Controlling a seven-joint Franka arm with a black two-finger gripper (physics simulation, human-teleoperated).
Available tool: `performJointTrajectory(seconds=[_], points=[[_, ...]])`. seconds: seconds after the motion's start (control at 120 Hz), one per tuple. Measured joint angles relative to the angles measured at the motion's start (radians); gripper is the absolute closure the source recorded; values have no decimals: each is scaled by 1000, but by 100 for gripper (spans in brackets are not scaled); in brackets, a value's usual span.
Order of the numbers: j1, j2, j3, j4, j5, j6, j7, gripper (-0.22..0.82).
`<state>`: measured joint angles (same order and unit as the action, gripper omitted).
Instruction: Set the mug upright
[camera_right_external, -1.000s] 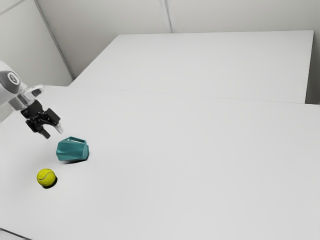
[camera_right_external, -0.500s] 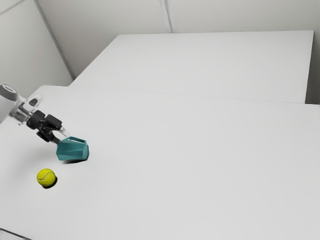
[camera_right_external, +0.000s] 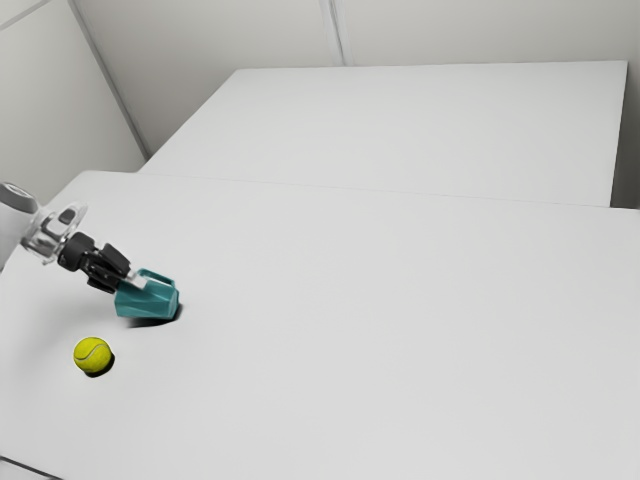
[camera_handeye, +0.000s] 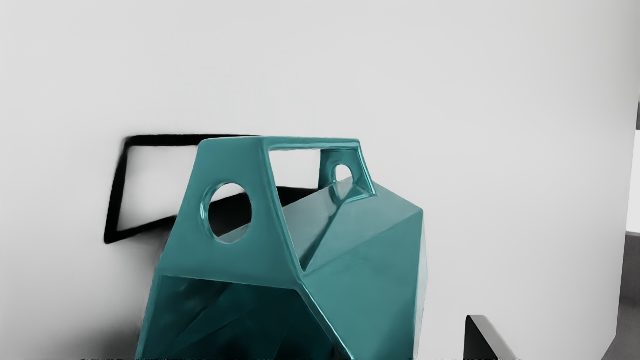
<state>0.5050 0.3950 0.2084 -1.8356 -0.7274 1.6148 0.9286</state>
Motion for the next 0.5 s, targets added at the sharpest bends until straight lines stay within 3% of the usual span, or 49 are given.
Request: performJointTrajectory(seconds=[0.158,0.5], points=[[0,0,2,-3,-5,0,7,67],[-10,-6,2,-4,-25,5,16,77]])
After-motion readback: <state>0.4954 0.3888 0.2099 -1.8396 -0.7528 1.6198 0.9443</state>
